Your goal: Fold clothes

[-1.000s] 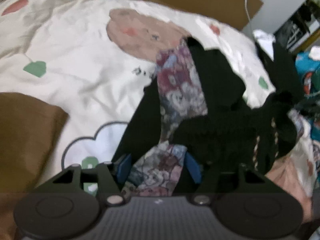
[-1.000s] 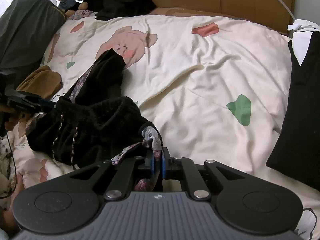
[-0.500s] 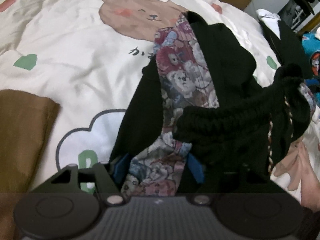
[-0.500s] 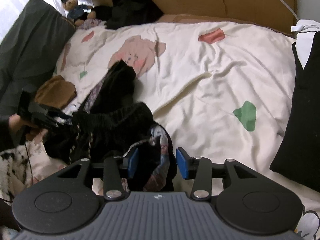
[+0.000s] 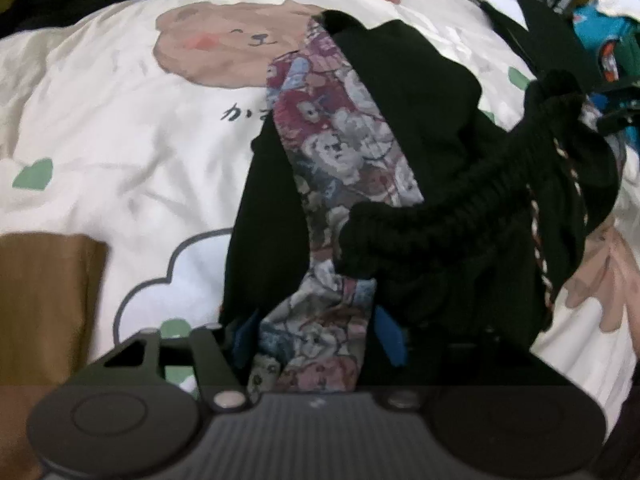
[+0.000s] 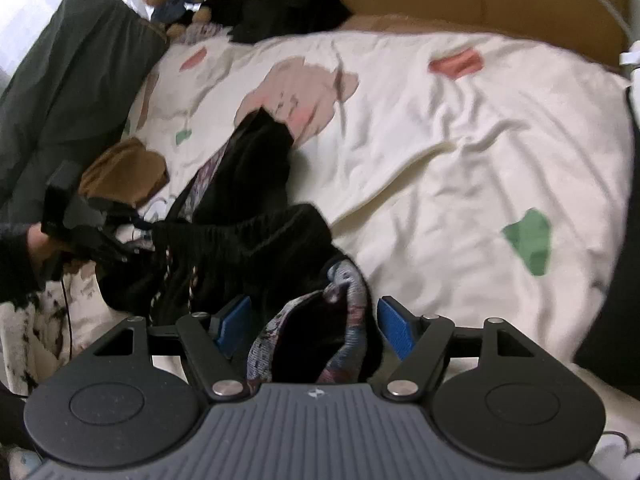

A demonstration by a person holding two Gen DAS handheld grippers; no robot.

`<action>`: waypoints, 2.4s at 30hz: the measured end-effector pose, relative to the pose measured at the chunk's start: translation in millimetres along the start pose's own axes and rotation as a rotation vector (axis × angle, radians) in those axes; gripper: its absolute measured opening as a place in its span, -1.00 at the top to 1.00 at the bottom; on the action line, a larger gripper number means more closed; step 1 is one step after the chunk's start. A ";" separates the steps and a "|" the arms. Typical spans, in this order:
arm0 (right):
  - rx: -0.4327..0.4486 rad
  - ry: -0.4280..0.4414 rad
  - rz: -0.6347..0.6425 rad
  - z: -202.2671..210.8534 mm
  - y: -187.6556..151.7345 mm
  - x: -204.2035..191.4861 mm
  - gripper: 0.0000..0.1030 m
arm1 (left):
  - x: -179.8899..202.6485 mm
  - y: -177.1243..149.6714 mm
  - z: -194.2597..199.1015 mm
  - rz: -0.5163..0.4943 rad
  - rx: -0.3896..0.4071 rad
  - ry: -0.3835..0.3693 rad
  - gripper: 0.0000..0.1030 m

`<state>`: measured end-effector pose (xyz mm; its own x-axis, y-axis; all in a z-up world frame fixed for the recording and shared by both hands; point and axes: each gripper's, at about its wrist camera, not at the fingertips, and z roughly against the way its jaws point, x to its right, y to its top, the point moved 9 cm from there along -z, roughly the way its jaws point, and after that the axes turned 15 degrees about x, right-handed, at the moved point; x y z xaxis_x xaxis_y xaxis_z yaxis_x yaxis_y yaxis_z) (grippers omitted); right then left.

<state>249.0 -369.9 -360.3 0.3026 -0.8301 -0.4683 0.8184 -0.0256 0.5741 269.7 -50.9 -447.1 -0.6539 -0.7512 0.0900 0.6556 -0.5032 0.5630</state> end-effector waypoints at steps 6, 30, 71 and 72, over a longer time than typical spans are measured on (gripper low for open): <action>0.000 -0.040 -0.003 -10.3 -3.6 2.8 0.43 | 19.4 5.1 3.5 -0.173 -0.025 0.070 0.63; 0.370 -0.082 0.165 84.0 71.4 -74.0 0.88 | 18.6 60.9 136.9 -0.038 0.256 0.303 0.75; 0.925 -0.094 0.418 319.2 235.6 -200.8 0.90 | 63.2 239.1 427.8 -0.007 0.966 0.376 0.81; 0.942 -0.091 0.430 329.4 239.6 -206.3 0.90 | 65.4 239.3 432.5 -0.007 0.972 0.375 0.81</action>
<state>221.7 -388.2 95.1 0.4084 -0.9101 -0.0701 -0.0751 -0.1100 0.9911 220.5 -35.7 48.8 -0.3881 -0.9179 -0.0829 -0.0428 -0.0719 0.9965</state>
